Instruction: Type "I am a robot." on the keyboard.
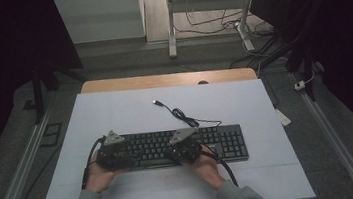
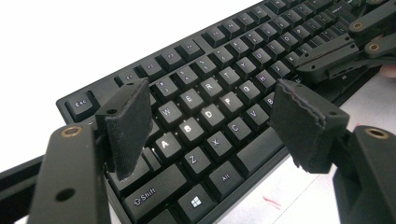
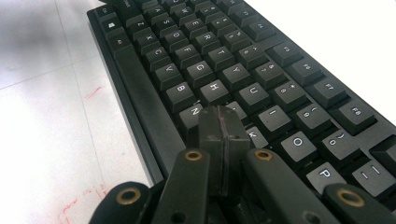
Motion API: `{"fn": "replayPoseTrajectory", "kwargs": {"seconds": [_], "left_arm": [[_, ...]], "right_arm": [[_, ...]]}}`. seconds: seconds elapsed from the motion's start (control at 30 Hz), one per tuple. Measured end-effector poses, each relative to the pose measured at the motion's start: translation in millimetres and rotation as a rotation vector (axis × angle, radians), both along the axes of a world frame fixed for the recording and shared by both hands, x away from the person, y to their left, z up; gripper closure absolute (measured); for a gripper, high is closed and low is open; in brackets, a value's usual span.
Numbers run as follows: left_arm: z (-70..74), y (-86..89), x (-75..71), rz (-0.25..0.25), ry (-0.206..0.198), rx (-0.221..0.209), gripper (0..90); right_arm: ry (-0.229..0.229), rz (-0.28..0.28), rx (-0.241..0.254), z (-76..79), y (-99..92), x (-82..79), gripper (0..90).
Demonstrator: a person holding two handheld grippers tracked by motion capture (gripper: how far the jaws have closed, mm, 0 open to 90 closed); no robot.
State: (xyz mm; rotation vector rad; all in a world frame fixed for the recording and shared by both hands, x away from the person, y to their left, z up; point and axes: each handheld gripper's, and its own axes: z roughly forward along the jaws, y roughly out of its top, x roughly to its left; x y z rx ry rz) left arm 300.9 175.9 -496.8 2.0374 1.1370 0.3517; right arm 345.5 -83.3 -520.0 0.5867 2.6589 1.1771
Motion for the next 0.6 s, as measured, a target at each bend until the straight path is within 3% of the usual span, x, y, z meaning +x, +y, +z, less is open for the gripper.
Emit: {"fn": "replayPoseTrajectory", "kwargs": {"seconds": [0.6], "left_arm": [[1.5, 2.4, -1.1, 0.006, -0.008, -0.006, 28.7]], "right_arm": [[-0.019, -0.036, 0.083, 17.2, -21.2, -3.3, 89.5]]}}
